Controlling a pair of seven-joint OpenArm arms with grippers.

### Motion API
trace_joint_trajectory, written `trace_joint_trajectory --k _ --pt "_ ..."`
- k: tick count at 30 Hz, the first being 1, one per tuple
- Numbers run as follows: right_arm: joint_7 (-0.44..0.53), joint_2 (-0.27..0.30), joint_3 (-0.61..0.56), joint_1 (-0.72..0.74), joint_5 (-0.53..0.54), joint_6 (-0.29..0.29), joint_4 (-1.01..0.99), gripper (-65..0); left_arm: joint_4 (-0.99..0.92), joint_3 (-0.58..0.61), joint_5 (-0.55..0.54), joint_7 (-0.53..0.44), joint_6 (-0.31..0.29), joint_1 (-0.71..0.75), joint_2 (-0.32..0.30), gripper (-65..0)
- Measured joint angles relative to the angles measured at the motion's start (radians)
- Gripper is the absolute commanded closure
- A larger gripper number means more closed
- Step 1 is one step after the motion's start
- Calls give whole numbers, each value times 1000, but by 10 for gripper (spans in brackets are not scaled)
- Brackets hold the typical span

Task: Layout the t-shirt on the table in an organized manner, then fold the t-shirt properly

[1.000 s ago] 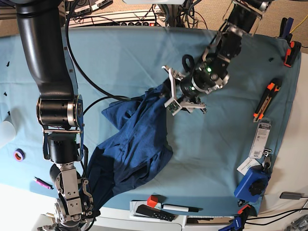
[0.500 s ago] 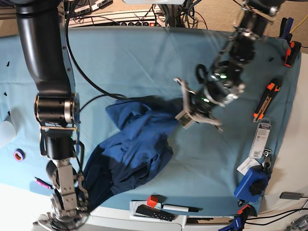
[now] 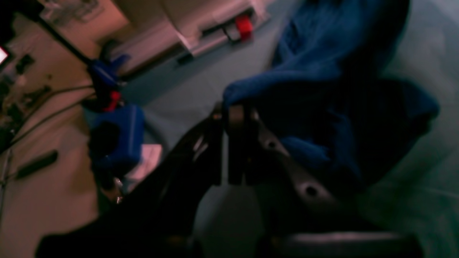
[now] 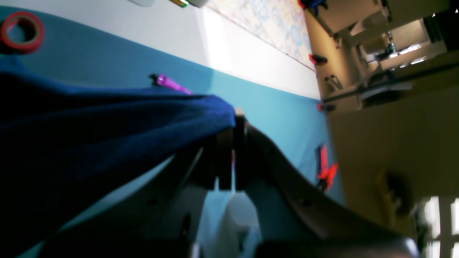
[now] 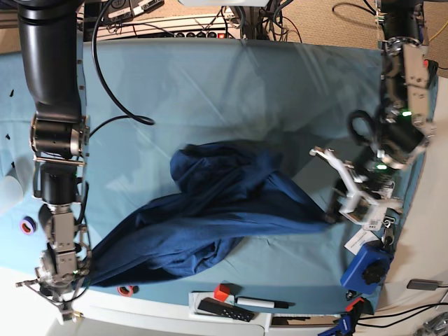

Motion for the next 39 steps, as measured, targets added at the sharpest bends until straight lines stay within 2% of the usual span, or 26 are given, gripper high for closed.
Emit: trace_joint_trajectory --k 4,9,14,19,22,25,29,33,37,39 --pt "-72 34 -1 -66 56 76 220 0 15 -89 -89 23 -40 0 2 0" --pt "-233 72 -5 -140 151 152 505 0 14 -117 -101 37 -47 0 2 0" --pt "-287 89 -5 -243 161 169 665 0 14 -120 -98 37 -52 0 -18 0" --pt "-341 87 -6 -404 163 187 822 0 15 -198 -119 37 -49 0 -53 0" --pt "-347 101 -4 -494 120 157 940 0 16 -242 -132 34 -48 0 -62 0" --pt "-351 103 29 -562 95 148 1041 0 15 -294 -144 -19 -49 0 -63 0" --pt "-337 103 108 -678 93 130 1216 0 53 -441 -237 -20 -56 -1 -64 0" --pt "-300 81 204 -826 93 127 1409 0 126 -592 -343 25 -107 0 -63 0" --pt "-262 67 286 -956 95 127 1592 0 216 -724 -375 26 -102 48 -64 0" --pt "-237 68 310 -1006 95 124 1621 0 240 -777 -396 18 -113 69 -64 0"
